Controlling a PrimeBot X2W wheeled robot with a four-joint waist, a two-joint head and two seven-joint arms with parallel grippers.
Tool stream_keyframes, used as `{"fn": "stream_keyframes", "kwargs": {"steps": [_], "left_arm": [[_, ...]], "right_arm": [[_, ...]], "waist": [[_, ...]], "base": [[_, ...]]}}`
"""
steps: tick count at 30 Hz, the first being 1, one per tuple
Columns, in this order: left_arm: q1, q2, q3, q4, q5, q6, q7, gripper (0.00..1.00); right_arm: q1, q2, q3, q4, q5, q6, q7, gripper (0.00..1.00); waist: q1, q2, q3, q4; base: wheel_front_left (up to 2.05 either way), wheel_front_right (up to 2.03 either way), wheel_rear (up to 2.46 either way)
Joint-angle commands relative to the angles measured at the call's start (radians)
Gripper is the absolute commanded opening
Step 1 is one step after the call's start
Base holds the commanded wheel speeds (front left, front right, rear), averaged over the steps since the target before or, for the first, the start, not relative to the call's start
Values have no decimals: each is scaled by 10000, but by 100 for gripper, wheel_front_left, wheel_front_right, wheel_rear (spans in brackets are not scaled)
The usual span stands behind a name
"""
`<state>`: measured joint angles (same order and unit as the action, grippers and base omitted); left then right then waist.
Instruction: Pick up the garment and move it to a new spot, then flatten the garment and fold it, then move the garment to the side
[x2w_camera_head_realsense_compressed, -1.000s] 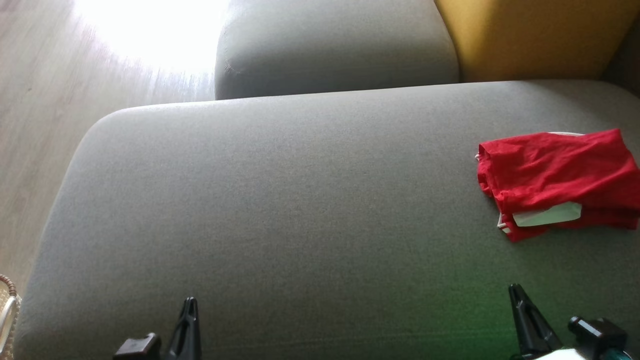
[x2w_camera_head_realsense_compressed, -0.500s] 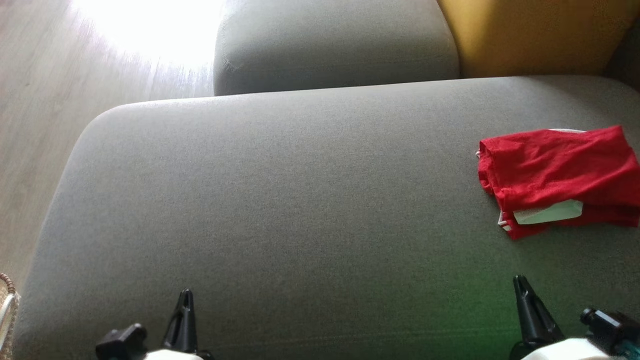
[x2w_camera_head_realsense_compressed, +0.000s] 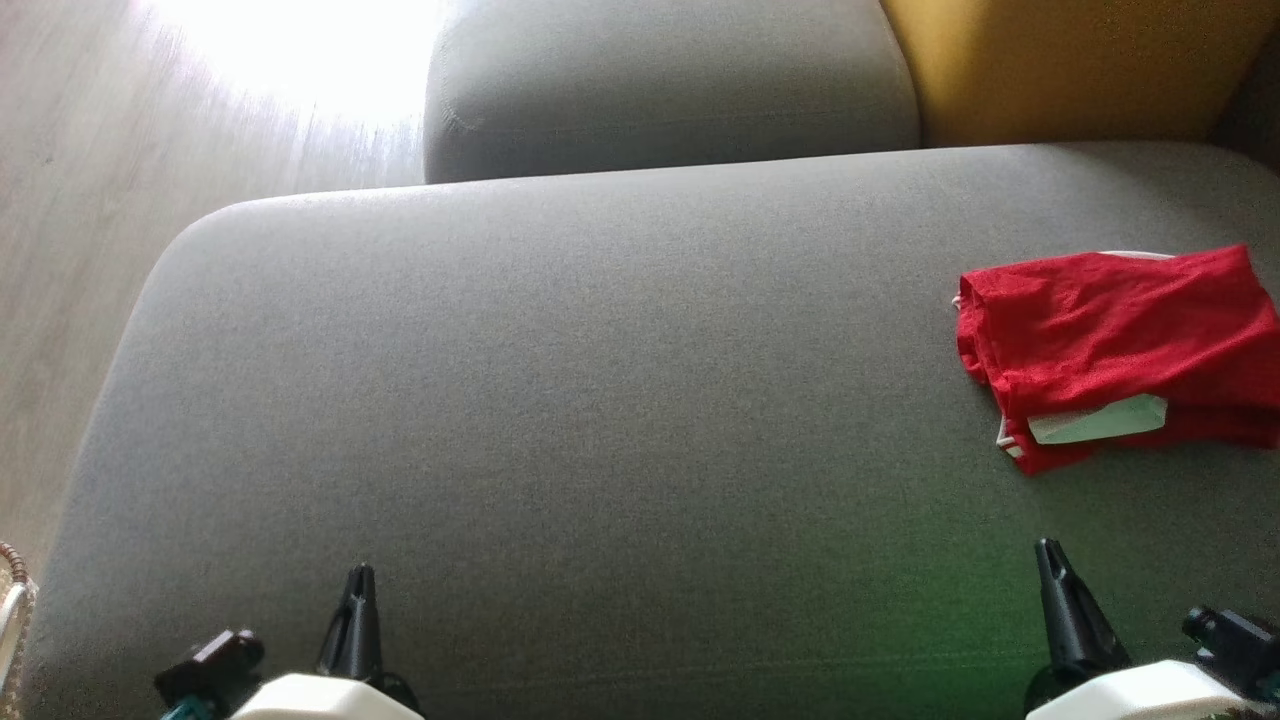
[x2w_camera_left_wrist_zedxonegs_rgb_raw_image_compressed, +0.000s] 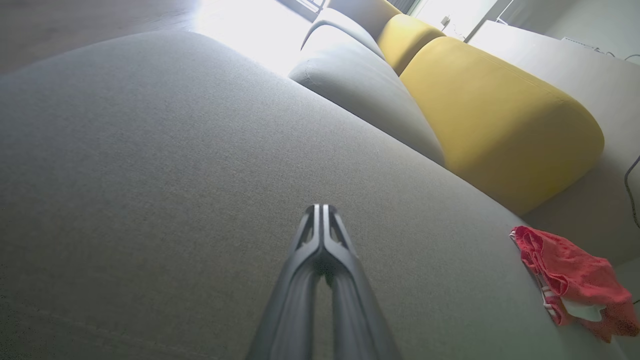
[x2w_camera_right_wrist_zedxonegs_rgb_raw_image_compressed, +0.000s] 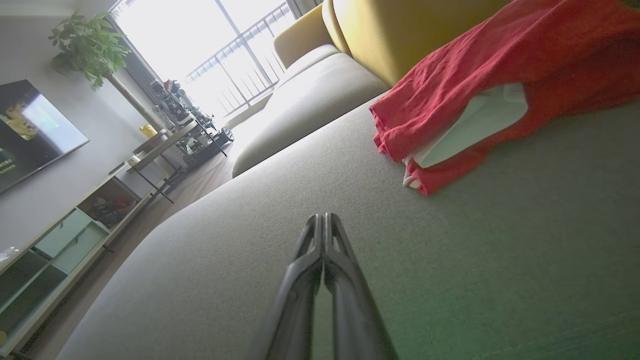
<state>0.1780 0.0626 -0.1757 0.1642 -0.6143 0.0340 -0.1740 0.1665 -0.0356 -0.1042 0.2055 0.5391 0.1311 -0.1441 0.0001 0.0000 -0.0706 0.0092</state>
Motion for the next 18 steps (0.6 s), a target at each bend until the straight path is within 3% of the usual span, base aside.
{"fn": "stream_keyframes", "kwargs": {"steps": [1, 18], "left_arm": [[-523, 154, 283, -262, -315, -73, 60, 0], [-967, 194, 665, -69, -2316, -382, 506, 0]], "right_arm": [[-615, -50, -11, -251, 344, -1, 55, 0], [-1033, -69, -28, -125, 2376, -2, 550, 0]], "waist": [[-1, 0, 13, -2], [-1, 0, 155, -19]], "base": [[0, 0, 0], [0, 0, 0]]}}
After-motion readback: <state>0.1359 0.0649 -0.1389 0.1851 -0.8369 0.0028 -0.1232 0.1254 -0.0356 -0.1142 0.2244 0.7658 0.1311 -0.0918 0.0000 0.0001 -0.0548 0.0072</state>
